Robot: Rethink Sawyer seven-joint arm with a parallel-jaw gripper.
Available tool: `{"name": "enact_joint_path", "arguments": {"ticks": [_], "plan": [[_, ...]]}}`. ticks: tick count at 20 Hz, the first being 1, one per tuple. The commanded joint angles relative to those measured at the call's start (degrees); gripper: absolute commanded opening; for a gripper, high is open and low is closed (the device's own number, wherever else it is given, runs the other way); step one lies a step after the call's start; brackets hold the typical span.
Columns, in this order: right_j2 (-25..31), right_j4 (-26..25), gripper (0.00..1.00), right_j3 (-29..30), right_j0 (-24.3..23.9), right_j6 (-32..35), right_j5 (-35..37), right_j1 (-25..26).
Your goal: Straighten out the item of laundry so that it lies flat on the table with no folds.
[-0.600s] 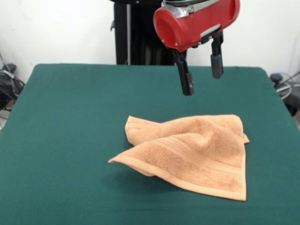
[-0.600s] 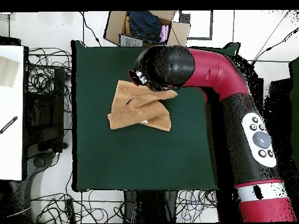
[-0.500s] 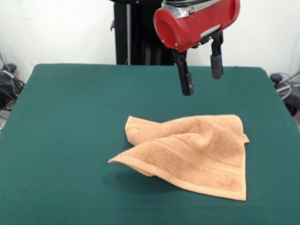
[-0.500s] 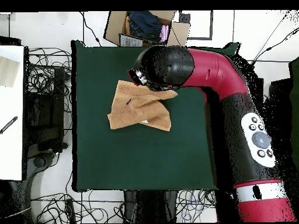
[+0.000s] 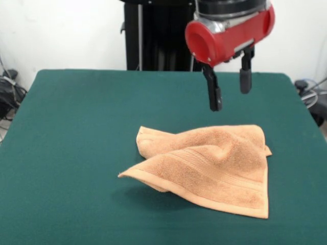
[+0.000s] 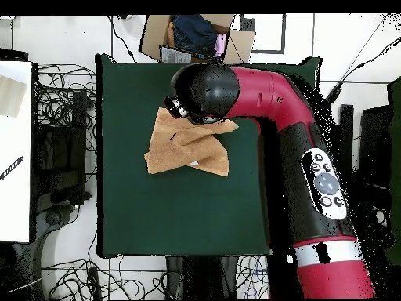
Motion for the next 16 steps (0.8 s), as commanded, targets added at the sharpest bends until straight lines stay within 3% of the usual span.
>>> {"name": "enact_joint_path", "arguments": {"ticks": [1,16], "plan": [[-5.25,-1.07,1.00,0.66,1.19,14.27,-5.92,7.75],[-6.28,-0.47,1.00,0.41,-1.13,10.37,-9.68,12.21]]}}
